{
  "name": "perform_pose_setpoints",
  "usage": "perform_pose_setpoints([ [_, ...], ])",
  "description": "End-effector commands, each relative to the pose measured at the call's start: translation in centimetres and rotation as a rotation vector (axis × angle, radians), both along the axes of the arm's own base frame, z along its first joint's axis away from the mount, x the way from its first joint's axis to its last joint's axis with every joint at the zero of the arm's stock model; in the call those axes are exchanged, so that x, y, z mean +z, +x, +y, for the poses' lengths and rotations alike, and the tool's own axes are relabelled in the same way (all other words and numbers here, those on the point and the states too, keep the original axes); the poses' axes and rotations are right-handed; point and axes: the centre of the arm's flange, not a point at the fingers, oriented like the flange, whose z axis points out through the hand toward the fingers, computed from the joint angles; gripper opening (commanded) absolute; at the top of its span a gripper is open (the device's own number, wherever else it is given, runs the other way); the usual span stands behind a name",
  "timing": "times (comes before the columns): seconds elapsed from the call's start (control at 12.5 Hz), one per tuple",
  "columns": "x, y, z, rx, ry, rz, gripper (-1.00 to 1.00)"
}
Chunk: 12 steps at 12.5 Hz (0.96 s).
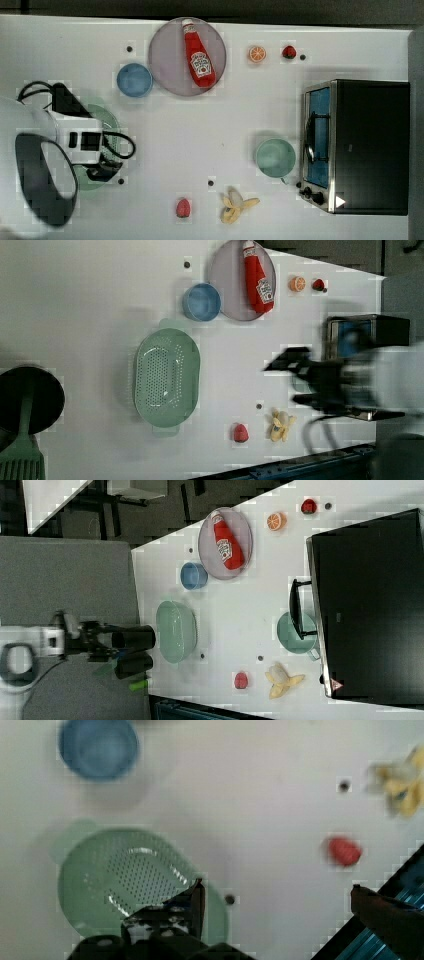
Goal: Drag strainer left to right.
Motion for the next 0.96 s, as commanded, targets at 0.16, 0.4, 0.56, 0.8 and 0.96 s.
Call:
perform_pose_setpoints([
  [0.16, -4.1, 0.5, 2.7, -0.364, -0.002, -0.063, 1.0],
  [0.4, -10.5, 1.1, 4.4, -0.513, 0.027, -0.03, 1.0],
  [0.56, -14.8, 1.4, 4.9, -0.583, 0.039, -0.004, 1.0],
  [0.8, -20.5, 1.8, 5.5, -0.724, 0.075, 0.017, 1.0],
  [0.96, -23.3, 1.9, 5.9, -0.75, 0.12, 0.004, 1.0],
])
